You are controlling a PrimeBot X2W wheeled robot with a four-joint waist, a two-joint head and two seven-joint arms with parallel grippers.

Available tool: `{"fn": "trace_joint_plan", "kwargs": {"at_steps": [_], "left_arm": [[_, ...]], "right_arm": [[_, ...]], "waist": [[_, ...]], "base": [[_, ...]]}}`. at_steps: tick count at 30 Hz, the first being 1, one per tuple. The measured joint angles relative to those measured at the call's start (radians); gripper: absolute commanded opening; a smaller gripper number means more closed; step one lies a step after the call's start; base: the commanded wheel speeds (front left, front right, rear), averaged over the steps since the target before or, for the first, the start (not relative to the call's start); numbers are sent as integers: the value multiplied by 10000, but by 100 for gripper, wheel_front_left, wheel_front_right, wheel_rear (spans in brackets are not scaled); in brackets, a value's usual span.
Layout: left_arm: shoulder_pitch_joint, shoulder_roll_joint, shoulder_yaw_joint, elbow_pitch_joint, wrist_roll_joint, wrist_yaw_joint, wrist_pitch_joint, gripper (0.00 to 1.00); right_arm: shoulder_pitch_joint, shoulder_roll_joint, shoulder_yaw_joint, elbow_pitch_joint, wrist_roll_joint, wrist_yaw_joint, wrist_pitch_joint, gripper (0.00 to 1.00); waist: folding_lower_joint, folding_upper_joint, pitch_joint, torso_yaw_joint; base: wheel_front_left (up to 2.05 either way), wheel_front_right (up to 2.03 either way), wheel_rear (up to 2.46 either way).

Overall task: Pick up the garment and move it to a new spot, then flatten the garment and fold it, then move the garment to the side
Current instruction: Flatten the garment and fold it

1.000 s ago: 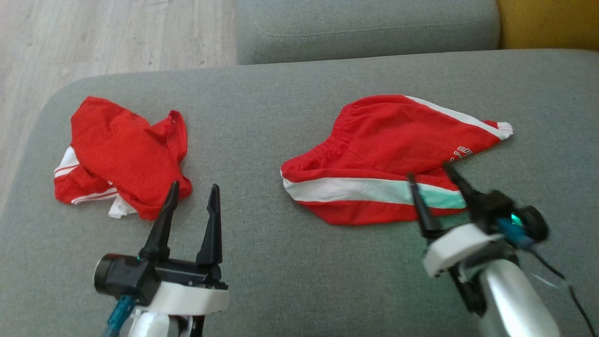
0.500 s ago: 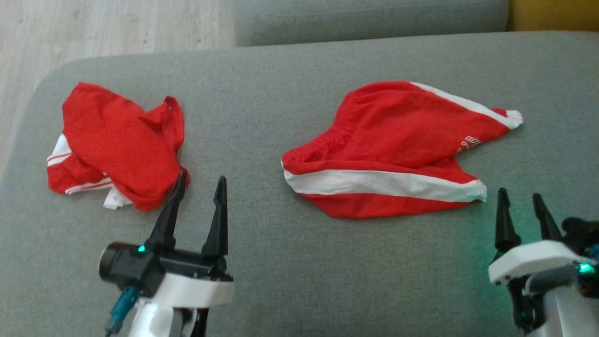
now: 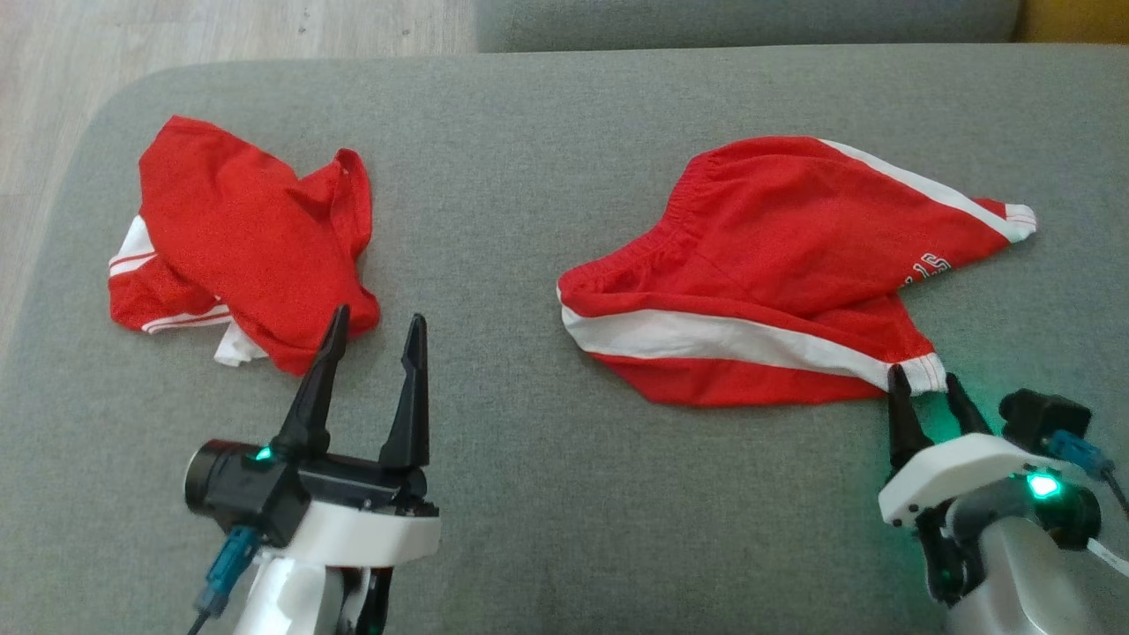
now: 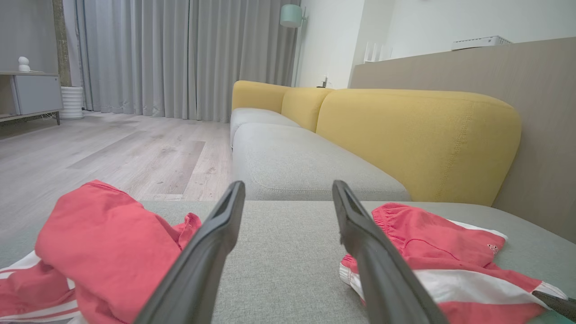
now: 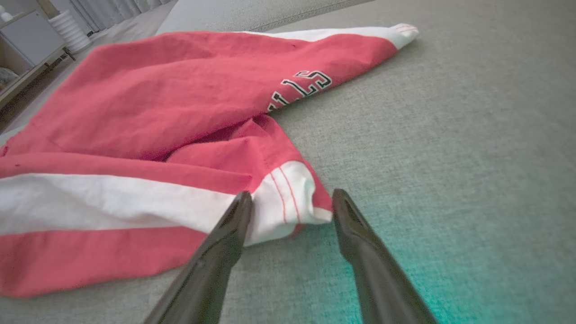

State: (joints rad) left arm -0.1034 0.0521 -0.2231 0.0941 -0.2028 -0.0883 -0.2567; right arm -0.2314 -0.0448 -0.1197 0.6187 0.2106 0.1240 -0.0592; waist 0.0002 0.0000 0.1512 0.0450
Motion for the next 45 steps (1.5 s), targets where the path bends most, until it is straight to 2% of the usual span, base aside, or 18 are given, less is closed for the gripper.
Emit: {"fn": "trace_joint_plan", "kwargs": {"at_steps": [1, 6, 11, 14, 20, 21, 22, 25, 27, 31, 35, 37, 45], "left_arm": [[-7, 0, 0, 4, 0, 0, 0, 100], [-5, -2, 10, 94, 0, 4, 0, 100], [10, -2, 15, 111, 0, 35, 0, 100], [71, -4, 8, 109, 0, 79, 0, 100], [81, -4, -58, 125, 0, 88, 0, 100], [82, -4, -84, 153, -2, 88, 0, 100], [84, -4, -127, 198, -2, 88, 0, 100], [83, -4, -349, 284, 0, 92, 0, 100], [83, -6, -439, 334, 0, 105, 0, 100], [84, -4, -696, 602, -198, 259, 0, 100], [78, -2, -1009, 982, -98, 240, 0, 100], [54, 6, -1271, 1246, -71, 67, 0, 100], [-989, 157, -2679, 2445, 84, -351, 675, 100]], "right_arm": [[-79, 0, 61, 100, 0, 0, -58, 0], [-269, 0, 67, 387, -134, 0, -337, 0], [-248, 2, -527, 395, -562, 0, -481, 0], [-169, 2, -1400, 98, -1045, 0, -479, 0], [310, 0, -1879, -284, -1154, 0, -378, 0], [429, 6, -1891, -349, -1154, 0, -378, 77], [525, 15, -1918, -462, -1162, 0, -435, 100], [607, 12, -1766, -989, -709, 0, -1095, 100], [611, 4, -1327, -1551, 82, 0, -1534, 100], [1092, 13, -171, -2778, 825, 0, -1835, 100], [2188, 19, 261, -3262, 790, 0, -1889, 100], [2457, 17, 221, -3379, 798, 0, -1889, 100], [2419, 17, 257, -3643, 520, 0, -1889, 100]], "waist": [[0, 0, -14, 1], [-2, 0, -215, -59], [-2, 0, -388, -215], [-2, 0, -551, -438], [-3, 0, -691, -630], [-3, 0, -698, -655], [-2, 0, -697, -674], [-2, 0, -702, -672], [-2, 0, -726, -632], [-3, 0, -777, -535], [-3, 0, -780, -491], [-3, 0, -778, -479], [-2, 0, -526, -706]], "base": [[0, 0, 0], [0, 0, 0], [0, 0, 0], [0, 0, 0], [0, 0, 0], [0, 0, 0], [0, 0, 0], [0, 0, 0], [0, 0, 0], [0, 0, 0], [0, 0, 0], [0, 0, 0], [0, 0, 0]]}}
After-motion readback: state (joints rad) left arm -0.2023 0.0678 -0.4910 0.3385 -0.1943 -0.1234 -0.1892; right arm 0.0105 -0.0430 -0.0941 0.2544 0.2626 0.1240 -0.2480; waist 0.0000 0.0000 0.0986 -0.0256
